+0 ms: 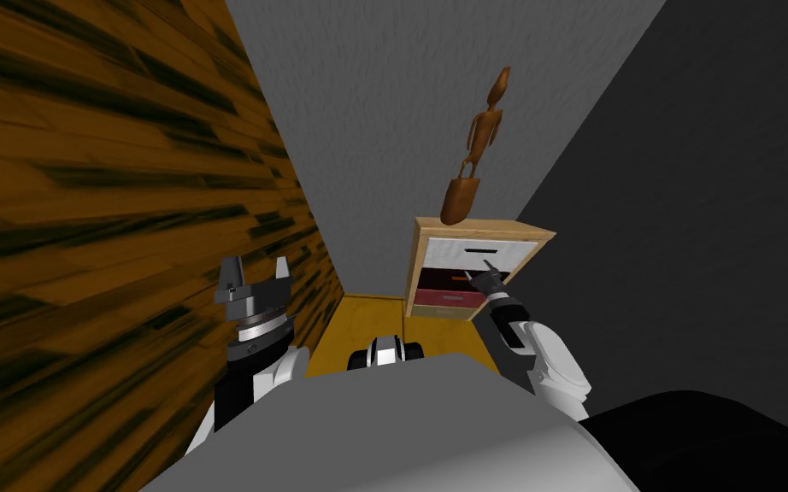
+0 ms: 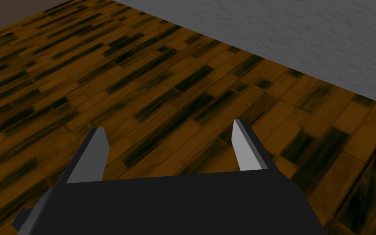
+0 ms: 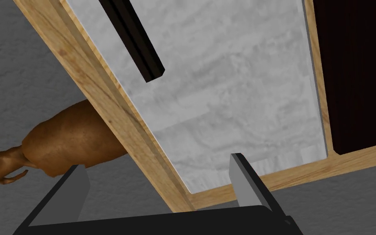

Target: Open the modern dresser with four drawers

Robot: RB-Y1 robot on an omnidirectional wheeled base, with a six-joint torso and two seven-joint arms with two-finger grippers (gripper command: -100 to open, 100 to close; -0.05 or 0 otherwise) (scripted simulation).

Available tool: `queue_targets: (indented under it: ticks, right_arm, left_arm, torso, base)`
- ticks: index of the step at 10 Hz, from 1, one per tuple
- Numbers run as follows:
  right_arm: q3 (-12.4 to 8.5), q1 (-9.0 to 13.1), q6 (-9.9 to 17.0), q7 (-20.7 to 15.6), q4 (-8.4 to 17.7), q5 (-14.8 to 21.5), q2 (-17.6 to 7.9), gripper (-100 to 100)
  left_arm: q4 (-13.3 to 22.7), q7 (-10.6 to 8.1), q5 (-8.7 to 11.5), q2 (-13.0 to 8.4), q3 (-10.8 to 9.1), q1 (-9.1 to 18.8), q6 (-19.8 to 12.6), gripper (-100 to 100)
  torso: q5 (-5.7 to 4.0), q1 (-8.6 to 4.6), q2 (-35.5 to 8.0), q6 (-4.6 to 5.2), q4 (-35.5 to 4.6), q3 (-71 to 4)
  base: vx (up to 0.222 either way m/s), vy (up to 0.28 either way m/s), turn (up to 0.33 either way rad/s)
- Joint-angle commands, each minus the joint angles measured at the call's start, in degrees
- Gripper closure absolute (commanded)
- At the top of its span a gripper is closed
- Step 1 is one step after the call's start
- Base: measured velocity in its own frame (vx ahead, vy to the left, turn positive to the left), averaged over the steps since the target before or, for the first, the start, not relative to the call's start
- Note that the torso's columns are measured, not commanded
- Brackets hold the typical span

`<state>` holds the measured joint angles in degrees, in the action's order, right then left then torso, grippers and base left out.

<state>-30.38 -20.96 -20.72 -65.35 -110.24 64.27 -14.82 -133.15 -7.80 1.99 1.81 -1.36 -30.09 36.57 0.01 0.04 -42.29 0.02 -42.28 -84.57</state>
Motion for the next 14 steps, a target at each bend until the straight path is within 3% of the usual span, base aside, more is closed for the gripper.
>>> queue_targets:
  ticks: [1,4,12,13,14]
  right_arm:
    - [-1.32,0.40,0.25,-2.81,1.25,2.22,-0.21,-100]
    - [-3.84,1.46,1.90,-8.30,3.89,7.50,-1.76,-100]
    - [-7.71,3.27,4.54,-17.11,8.27,16.15,-5.64,-100]
    - [-7.54,3.21,4.09,-16.62,8.04,15.26,-5.15,-100]
    - [-8.21,2.85,3.96,-15.39,8.55,14.99,-7.01,-100]
  left_arm:
    - [0.00,0.00,0.00,0.00,0.00,0.01,0.00,0]
    - [0.00,0.00,0.00,0.00,0.00,0.01,0.00,0]
    - [0.00,0.00,0.00,0.00,0.00,0.00,0.00,0]
    - [0.00,0.00,0.00,0.00,0.00,0.00,0.00,0]
    - [0.00,0.00,0.00,0.00,0.00,-0.01,0.00,0]
  torso:
    - [0.00,-0.01,-0.01,-0.05,-0.01,0.00]
    - [-0.03,-0.11,0.00,-0.05,0.00,0.00]
    - [0.00,0.00,0.01,-0.01,0.00,-0.01]
    - [0.00,-0.02,0.01,-0.03,0.00,-0.01]
    - [0.00,0.02,0.02,0.01,0.00,-0.01]
  base:
    - [-0.001,-0.030,0.096]
    - [-0.007,-0.048,0.235]
    - [-0.009,-0.038,0.160]
    - [-0.006,-0.019,0.039]
    - [0.099,0.009,-0.007]
